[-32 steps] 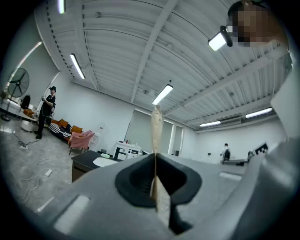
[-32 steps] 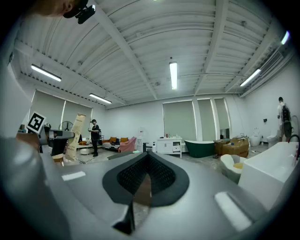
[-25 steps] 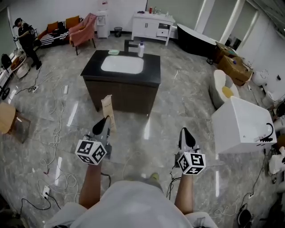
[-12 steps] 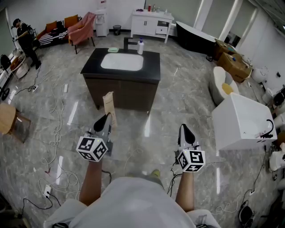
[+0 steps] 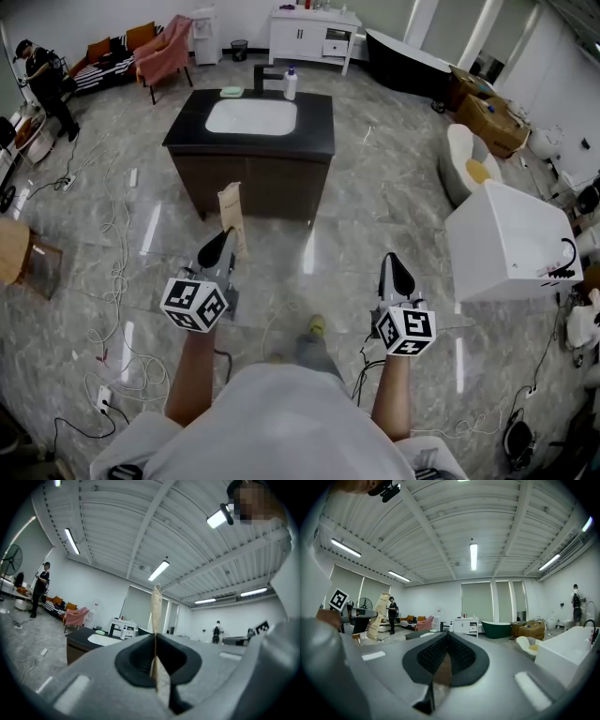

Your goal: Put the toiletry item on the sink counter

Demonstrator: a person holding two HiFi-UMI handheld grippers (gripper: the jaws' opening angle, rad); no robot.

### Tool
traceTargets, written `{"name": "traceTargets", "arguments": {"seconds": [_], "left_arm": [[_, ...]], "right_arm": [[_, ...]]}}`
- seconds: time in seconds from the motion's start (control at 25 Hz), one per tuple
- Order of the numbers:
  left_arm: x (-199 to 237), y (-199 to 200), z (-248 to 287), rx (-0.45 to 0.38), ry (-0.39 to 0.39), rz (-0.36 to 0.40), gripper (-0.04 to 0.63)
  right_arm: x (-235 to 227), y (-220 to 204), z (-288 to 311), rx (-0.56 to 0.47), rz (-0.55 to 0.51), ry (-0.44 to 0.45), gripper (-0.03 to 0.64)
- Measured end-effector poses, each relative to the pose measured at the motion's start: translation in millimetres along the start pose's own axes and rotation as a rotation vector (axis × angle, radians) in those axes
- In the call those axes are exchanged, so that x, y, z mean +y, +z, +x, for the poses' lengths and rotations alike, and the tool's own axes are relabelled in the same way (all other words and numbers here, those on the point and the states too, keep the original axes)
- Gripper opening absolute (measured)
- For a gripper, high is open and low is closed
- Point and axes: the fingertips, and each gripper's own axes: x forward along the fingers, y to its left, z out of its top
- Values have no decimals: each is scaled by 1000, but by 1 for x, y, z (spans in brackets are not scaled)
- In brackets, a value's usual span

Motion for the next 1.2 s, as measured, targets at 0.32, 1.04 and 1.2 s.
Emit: {"name": "traceTargets", "arguments": {"seconds": [0.32, 1.04, 1.2], "left_arm": [[5, -13, 49, 39, -1, 1, 0], [22, -25, 234, 89, 40, 35, 0], [11, -23, 276, 93, 47, 46, 0]], "right_arm": [[-35, -11, 40, 17, 37, -35, 3], [-156, -14, 195, 20, 92, 9, 3], [-187, -9, 225, 14, 108, 33, 3]]}}
